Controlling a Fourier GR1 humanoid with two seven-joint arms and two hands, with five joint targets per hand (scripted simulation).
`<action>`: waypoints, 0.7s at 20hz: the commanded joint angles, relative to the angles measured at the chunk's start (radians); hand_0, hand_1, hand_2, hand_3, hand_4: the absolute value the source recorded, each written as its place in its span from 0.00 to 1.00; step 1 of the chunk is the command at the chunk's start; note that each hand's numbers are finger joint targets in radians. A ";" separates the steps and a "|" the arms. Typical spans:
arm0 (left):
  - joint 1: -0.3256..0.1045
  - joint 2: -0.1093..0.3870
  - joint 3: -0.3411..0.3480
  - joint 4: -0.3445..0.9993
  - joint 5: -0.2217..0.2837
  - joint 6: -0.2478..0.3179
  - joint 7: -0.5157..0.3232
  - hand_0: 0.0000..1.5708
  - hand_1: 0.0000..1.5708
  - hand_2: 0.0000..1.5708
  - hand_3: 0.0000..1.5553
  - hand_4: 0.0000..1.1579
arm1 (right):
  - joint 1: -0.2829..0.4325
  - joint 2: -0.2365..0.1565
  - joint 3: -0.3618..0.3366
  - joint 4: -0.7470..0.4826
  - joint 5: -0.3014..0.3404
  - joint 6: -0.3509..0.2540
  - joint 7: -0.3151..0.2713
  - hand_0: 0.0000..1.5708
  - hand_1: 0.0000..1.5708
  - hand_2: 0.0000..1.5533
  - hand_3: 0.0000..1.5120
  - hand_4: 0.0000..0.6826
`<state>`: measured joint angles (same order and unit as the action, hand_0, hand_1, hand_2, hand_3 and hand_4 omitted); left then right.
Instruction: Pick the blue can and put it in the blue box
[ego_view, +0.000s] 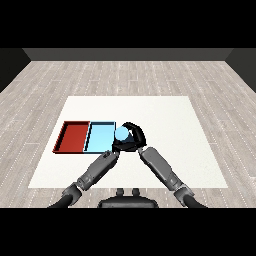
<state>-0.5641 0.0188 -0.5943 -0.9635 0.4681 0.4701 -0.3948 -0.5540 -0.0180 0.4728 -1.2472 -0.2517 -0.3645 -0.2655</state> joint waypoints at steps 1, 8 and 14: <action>0.015 -0.018 0.013 -0.034 -0.012 0.102 0.036 1.00 1.00 1.00 0.97 1.00 | 0.063 0.002 -0.005 -0.094 0.006 0.027 0.031 0.92 0.92 0.94 0.91 0.76; -0.018 -0.018 -0.049 -0.042 -0.027 0.190 0.095 1.00 1.00 0.99 0.94 0.98 | 0.018 0.017 -0.009 0.002 -0.021 0.037 -0.022 0.91 0.91 0.94 0.91 0.78; -0.052 -0.018 -0.055 -0.056 -0.051 0.239 0.119 1.00 1.00 0.99 0.94 0.99 | 0.030 0.017 -0.010 -0.010 -0.037 0.026 -0.043 0.85 0.85 0.90 0.86 0.73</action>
<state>-0.5745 0.0158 -0.6438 -0.9718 0.4423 0.6579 -0.3363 -0.5103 -0.0138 0.4607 -1.2709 -0.2693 -0.3385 -0.2955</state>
